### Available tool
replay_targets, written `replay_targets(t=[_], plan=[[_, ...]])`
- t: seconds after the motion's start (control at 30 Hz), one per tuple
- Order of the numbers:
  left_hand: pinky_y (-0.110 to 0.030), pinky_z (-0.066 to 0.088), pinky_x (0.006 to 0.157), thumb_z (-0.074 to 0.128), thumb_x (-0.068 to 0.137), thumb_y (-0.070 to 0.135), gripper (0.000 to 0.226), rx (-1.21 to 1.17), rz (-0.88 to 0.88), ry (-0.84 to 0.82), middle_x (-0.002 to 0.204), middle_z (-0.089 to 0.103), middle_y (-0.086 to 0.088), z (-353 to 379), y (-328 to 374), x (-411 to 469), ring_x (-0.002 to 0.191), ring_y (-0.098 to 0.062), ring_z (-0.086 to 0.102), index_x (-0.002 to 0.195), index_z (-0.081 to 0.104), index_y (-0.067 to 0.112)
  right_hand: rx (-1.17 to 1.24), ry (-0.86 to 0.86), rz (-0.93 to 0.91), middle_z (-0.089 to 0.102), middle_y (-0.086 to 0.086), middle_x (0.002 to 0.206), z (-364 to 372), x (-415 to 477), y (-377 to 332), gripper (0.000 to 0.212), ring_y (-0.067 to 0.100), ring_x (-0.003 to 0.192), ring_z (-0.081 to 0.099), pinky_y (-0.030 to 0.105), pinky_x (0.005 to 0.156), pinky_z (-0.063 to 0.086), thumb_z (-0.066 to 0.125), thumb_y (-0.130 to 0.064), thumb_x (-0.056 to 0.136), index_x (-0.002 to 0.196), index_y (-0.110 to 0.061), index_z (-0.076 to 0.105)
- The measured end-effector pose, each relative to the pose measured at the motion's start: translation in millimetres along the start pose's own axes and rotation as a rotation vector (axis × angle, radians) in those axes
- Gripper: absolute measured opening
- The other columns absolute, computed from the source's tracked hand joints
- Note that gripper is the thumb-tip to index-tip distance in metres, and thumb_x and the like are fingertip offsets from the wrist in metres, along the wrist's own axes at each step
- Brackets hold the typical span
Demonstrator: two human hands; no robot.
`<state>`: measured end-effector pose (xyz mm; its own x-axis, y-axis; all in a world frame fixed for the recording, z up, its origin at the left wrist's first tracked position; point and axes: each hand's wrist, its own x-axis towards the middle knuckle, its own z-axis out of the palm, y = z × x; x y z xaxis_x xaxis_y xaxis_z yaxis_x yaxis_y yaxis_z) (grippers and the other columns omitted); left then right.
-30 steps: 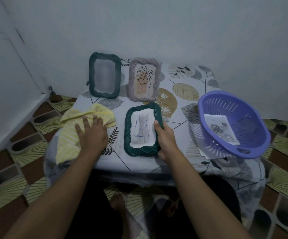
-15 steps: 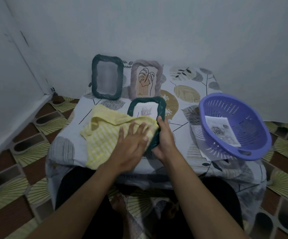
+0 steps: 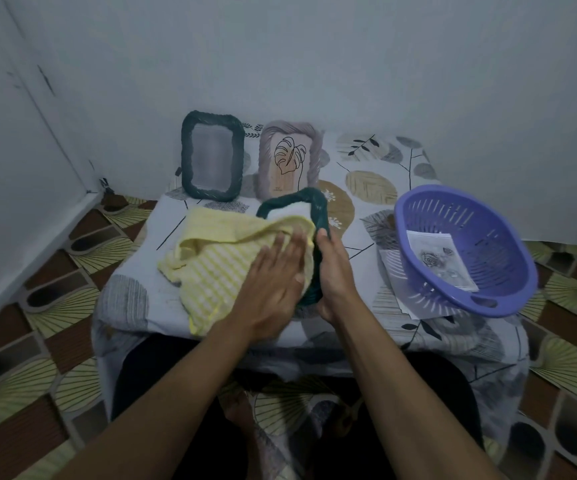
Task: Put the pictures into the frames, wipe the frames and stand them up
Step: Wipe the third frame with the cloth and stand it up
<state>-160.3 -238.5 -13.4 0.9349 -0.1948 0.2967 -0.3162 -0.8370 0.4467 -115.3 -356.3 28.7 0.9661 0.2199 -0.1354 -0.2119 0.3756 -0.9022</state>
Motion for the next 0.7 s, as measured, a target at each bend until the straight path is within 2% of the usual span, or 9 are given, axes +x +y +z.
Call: replay_targets(t=[0.07,0.17,0.23,0.33,0.4,0.47,0.57,0.7], plan=[[-0.039,-0.003,0.123,-0.001,0.103,0.045,0.053,0.035,0.106,-0.036,0.164,-0.014,0.02,10.5,-3.7,-17.0,0.153,-0.01,-0.01,0.153,-0.018,0.042,0.036,0.042,-0.006,0.074,0.0,0.11,-6.0,2.5,-1.0,0.024,0.016,0.099,0.071,0.035,0.083,0.058,0.04,-0.025,0.108,0.119,-0.025,0.061],[-0.041,-0.006,0.122,-0.005,0.102,0.05,0.053,0.171,0.119,-0.051,0.163,-0.012,0.022,10.9,-19.2,-25.3,0.153,-0.01,-0.005,0.154,-0.012,0.046,0.042,0.054,-0.009,0.075,-0.007,0.104,-10.8,0.8,0.5,0.026,0.015,0.096,0.072,0.035,0.082,0.058,0.038,-0.024,0.108,0.123,-0.025,0.06],[-0.045,-0.006,0.12,-0.006,0.1,0.054,0.054,0.263,0.042,0.008,0.162,-0.013,0.02,3.3,-27.8,-18.0,0.153,-0.014,-0.003,0.152,-0.016,0.048,0.017,0.039,-0.011,0.073,-0.001,0.115,-6.7,-4.7,2.6,0.03,0.02,0.105,0.07,0.041,0.091,0.057,0.039,-0.026,0.108,0.131,-0.022,0.058],[-0.051,-0.009,0.121,-0.01,0.096,0.056,0.056,0.27,-0.172,0.069,0.16,-0.022,0.016,-18.9,-38.2,8.2,0.153,-0.026,-0.011,0.149,-0.025,0.046,0.0,0.01,-0.022,0.071,0.003,0.122,2.3,-10.9,10.8,0.028,0.023,0.115,0.066,0.048,0.104,0.049,0.041,-0.025,0.107,0.127,-0.022,0.061],[-0.054,-0.005,0.121,-0.007,0.096,0.054,0.062,0.232,-0.275,0.115,0.165,-0.016,0.008,-31.9,-42.9,27.1,0.153,-0.031,-0.011,0.155,-0.016,0.037,0.014,-0.007,-0.016,0.072,0.002,0.118,9.7,-15.0,11.3,0.027,0.021,0.111,0.067,0.042,0.099,0.053,0.04,-0.022,0.108,0.125,-0.022,0.061],[-0.055,-0.004,0.122,-0.009,0.096,0.056,0.067,0.18,-0.303,0.137,0.167,-0.012,0.004,-37.1,-40.4,37.3,0.152,-0.033,-0.011,0.158,-0.01,0.03,0.02,-0.037,-0.029,0.073,-0.001,0.115,14.8,-16.6,7.7,0.027,0.019,0.108,0.068,0.037,0.094,0.056,0.04,-0.021,0.108,0.123,-0.024,0.062],[-0.047,-0.01,0.122,-0.007,0.093,0.058,0.07,0.018,-0.302,0.118,0.16,-0.024,0.015,-28.5,-27.2,28.6,0.151,-0.027,-0.02,0.157,-0.013,0.03,-0.008,-0.02,-0.07,0.074,-0.005,0.11,15.8,-12.2,-0.5,0.026,0.015,0.105,0.069,0.031,0.087,0.057,0.04,-0.021,0.108,0.119,-0.025,0.063],[-0.041,-0.013,0.122,-0.004,0.095,0.057,0.063,-0.067,-0.192,0.047,0.159,-0.025,0.022,-5.9,-8.6,-5.7,0.15,-0.012,-0.023,0.153,-0.016,0.038,0.029,0.06,-0.101,0.073,0.007,0.113,6.9,-3.9,-12.5,0.029,0.022,0.103,0.07,0.036,0.084,0.059,0.039,-0.019,0.108,0.129,-0.013,0.058]])
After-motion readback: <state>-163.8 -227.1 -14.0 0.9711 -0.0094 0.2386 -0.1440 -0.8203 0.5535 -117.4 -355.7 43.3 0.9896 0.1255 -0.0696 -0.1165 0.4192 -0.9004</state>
